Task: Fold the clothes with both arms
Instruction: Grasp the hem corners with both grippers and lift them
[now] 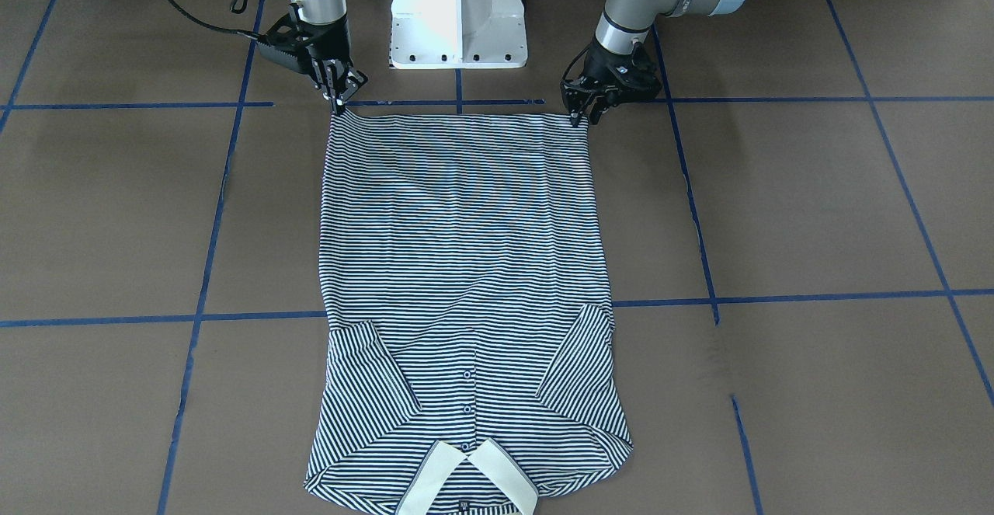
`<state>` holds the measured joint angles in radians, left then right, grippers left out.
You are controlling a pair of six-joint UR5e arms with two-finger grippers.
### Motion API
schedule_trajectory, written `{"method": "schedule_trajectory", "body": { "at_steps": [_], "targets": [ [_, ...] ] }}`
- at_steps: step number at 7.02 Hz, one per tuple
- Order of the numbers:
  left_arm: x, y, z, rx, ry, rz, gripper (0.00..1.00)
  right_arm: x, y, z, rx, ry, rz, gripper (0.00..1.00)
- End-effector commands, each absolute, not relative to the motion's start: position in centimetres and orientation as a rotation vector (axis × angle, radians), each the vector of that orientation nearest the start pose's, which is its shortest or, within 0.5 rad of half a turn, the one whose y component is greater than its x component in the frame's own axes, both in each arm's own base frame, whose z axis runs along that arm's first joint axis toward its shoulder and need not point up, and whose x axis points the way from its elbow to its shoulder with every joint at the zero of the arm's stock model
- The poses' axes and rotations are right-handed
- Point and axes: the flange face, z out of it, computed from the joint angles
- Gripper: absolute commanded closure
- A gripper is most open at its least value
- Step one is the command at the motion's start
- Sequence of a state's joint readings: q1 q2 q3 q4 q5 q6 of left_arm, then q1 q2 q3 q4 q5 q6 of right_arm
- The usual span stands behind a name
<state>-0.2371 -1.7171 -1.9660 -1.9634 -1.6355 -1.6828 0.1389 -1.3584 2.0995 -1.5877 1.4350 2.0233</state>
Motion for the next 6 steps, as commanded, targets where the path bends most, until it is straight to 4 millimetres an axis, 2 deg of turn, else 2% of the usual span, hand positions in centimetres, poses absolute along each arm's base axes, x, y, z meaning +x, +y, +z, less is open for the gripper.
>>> {"method": "schedule_trajectory", "body": {
  "at_steps": [1,2,3,4,5,6],
  "targets": [
    [49.3,-24.8,35.6,-0.005,0.946,-0.289,1.00,-49.4,-21.7,32.1,0.014,-0.746,0.612,1.00],
    [49.5,-24.7,35.3,-0.017,0.951,-0.282,1.00,-49.4,-21.7,32.2,0.016,-0.745,0.613,1.00],
    [49.4,-24.6,34.1,-0.023,0.975,-0.277,1.00,-49.4,-21.7,32.0,0.014,-0.748,0.612,1.00],
    [48.1,-24.2,32.0,-0.045,1.000,-0.301,1.00,-48.6,-21.6,31.7,0.012,-0.757,0.617,1.00],
    [46.6,-23.4,29.8,-0.073,1.009,-0.322,1.00,-47.0,-18.9,31.7,-0.029,-0.767,0.615,1.00],
    [45.8,-20.6,27.7,-0.124,1.021,-0.321,1.00,-44.9,-16.5,31.2,-0.059,-0.776,0.593,1.00]
  ]
}}
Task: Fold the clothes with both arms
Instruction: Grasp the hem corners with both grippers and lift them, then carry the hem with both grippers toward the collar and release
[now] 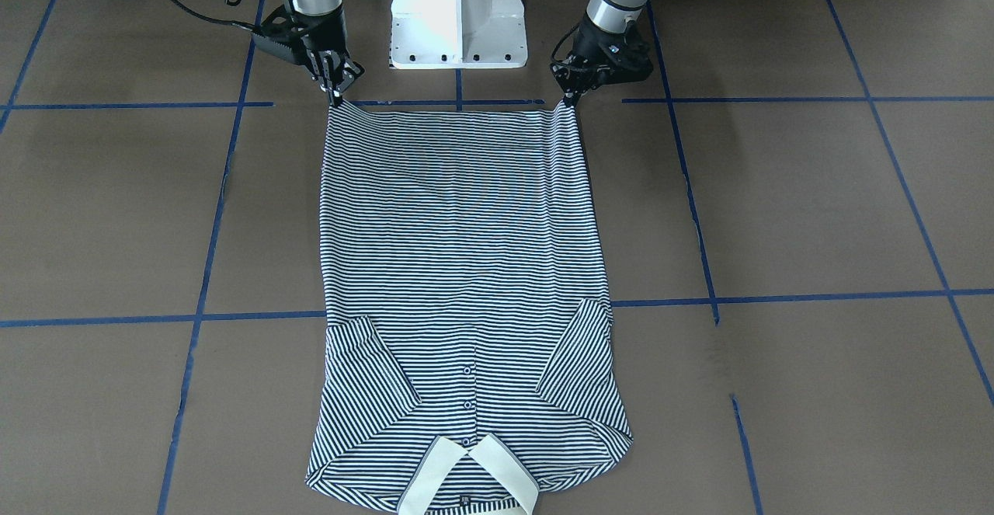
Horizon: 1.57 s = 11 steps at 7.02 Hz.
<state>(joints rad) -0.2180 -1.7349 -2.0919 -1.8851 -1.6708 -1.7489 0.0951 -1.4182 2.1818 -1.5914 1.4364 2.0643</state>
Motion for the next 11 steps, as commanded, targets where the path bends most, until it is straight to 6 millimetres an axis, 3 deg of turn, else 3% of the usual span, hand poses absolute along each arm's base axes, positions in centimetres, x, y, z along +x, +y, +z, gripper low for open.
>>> {"method": "schedule_trajectory", "body": {
  "at_steps": [1,2,3,4,5,6,7,8,9,10,11],
  "targets": [
    [44.5,-19.8,26.1,-0.140,1.016,-0.323,1.00,-43.7,-16.0,30.0,-0.075,-0.803,0.590,1.00],
    [42.6,-19.4,24.5,-0.176,1.043,-0.327,1.00,-43.0,-17.4,29.1,-0.060,-0.828,0.623,1.00],
    [43.6,-20.3,25.2,-0.164,1.026,-0.341,1.00,-42.0,-20.8,29.0,-0.018,-0.835,0.680,1.00],
    [43.0,-25.9,23.9,-0.051,1.056,-0.376,1.00,-41.4,-26.9,27.5,0.075,-0.860,0.698,1.00],
    [44.0,-32.8,23.0,0.074,1.043,-0.371,1.00,-41.9,-33.9,26.5,0.191,-0.834,0.660,1.00],
    [45.5,-40.0,23.7,0.144,0.988,-0.416,1.00,-42.5,-39.9,28.4,0.209,-0.768,0.654,1.00],
    [44.8,-46.4,25.0,0.221,0.957,-0.436,1.00,-44.6,-46.0,28.1,0.239,-0.747,0.669,1.00],
    [44.0,-51.3,28.6,0.269,0.950,-0.470,1.00,-45.6,-51.8,29.8,0.264,-0.710,0.702,1.00],
    [43.2,-56.2,30.2,0.328,0.965,-0.487,1.00,-44.8,-57.4,31.2,0.298,-0.715,0.722,1.00],
    [43.1,-60.1,29.8,0.358,0.937,-0.493,1.00,-43.4,-61.9,31.7,0.280,-0.698,0.709,1.00],
    [43.9,-61.5,29.3,0.360,0.926,-0.497,1.00,-44.6,-65.6,30.4,0.284,-0.671,0.719,1.00]
  ]
}}
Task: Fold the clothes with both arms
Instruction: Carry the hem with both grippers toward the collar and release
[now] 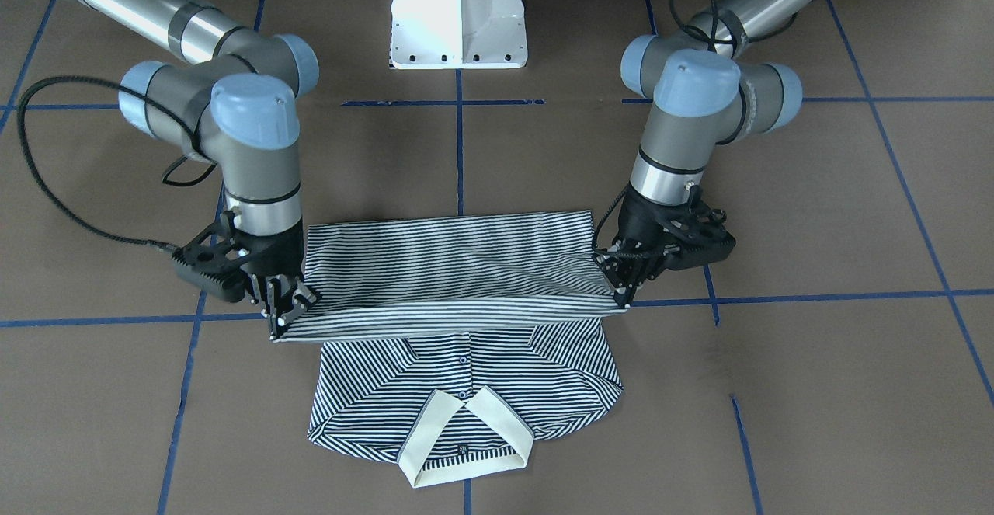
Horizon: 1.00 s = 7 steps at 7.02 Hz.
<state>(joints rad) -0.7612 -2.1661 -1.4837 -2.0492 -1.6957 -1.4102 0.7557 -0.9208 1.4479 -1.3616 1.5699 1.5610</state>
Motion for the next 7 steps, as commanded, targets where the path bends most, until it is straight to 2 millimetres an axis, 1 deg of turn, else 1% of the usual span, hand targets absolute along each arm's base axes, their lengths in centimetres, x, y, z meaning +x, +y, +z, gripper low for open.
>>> {"method": "schedule_trajectory", "body": {
  "at_steps": [1,2,3,4,5,7],
  "targets": [
    [44.5,-62.6,29.4,0.371,0.936,-0.495,1.00,-45.8,-66.9,30.5,0.286,-0.672,0.718,1.00],
    [45.1,-63.7,30.6,0.400,0.943,-0.505,1.00,-46.7,-67.8,31.5,0.298,-0.707,0.714,1.00],
    [45.4,-64.3,31.0,0.409,0.929,-0.513,1.00,-47.6,-68.6,31.3,0.297,-0.711,0.711,1.00],
    [46.0,-64.7,31.3,0.406,0.923,-0.513,1.00,-48.1,-68.9,31.5,0.291,-0.704,0.710,1.00],
    [46.1,-65.0,32.2,0.414,0.935,-0.513,1.00,-48.1,-69.0,31.8,0.289,-0.697,0.711,1.00],
    [45.5,-65.3,32.9,0.437,0.921,-0.494,1.00,-48.3,-69.0,32.2,0.288,-0.688,0.712,1.00]
  ]
}}
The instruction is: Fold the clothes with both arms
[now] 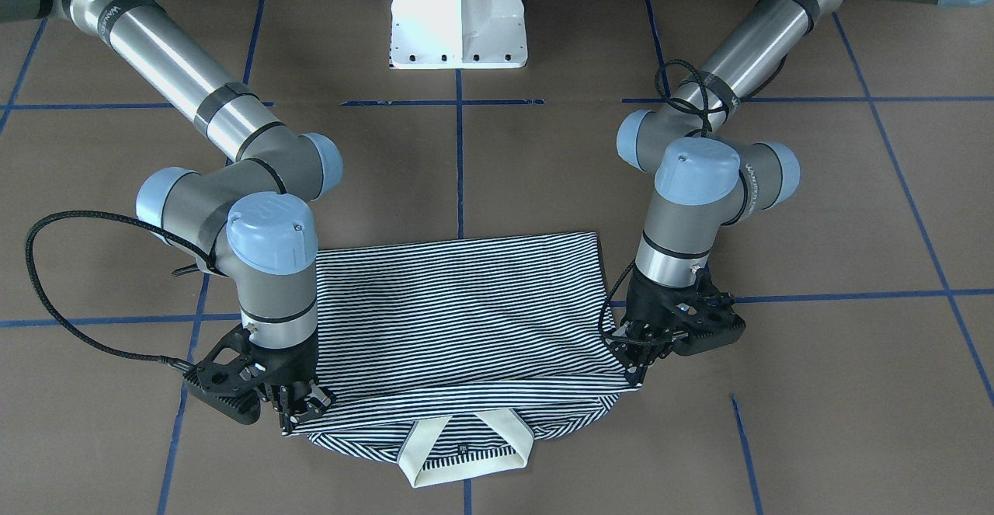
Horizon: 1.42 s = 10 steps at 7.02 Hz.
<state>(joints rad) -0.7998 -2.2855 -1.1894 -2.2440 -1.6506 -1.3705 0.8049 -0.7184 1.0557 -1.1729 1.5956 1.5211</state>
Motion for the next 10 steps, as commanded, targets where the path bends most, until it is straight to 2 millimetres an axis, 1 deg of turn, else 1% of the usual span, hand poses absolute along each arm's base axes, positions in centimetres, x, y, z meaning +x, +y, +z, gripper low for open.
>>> {"method": "schedule_trajectory", "body": {
  "at_steps": [1,2,3,4,5,6,7,8,9,10],
  "targets": [
    [45.6,-65.3,32.8,0.435,0.924,-0.493,0.94,-48.8,-68.8,31.5,0.291,-0.696,0.706,0.92],
    [45.5,-65.3,32.8,0.436,0.925,-0.495,0.85,-49.2,-68.6,31.4,0.290,-0.698,0.701,0.69],
    [45.5,-65.1,32.4,0.446,0.951,-0.492,0.79,-49.4,-68.3,30.7,0.291,-0.711,0.701,0.54],
    [45.3,-65.0,32.1,0.462,0.983,-0.490,0.75,-49.0,-67.4,30.1,0.295,-0.738,0.699,0.51],
    [45.3,-65.0,32.1,0.462,0.985,-0.491,0.75,-47.6,-65.9,30.2,0.298,-0.771,0.694,0.48],
    [45.1,-64.8,31.7,0.465,0.995,-0.488,0.73,-45.1,-62.2,30.3,0.246,-0.844,0.655,0.46],
    [44.9,-64.6,30.9,0.471,1.010,-0.486,0.72,-43.6,-56.8,32.8,0.182,-0.888,0.642,0.41],
    [44.3,-63.8,32.3,0.467,1.003,-0.484,0.72,-43.7,-51.5,33.1,0.130,-0.930,0.669,0.41],
    [44.0,-63.3,32.5,0.473,1.017,-0.482,0.72,-44.2,-47.4,33.9,0.068,-0.946,0.706,0.38],
    [44.2,-63.1,32.5,0.470,1.020,-0.483,0.72,-45.5,-45.4,34.7,0.083,-0.931,0.716,0.37]
  ]
}}
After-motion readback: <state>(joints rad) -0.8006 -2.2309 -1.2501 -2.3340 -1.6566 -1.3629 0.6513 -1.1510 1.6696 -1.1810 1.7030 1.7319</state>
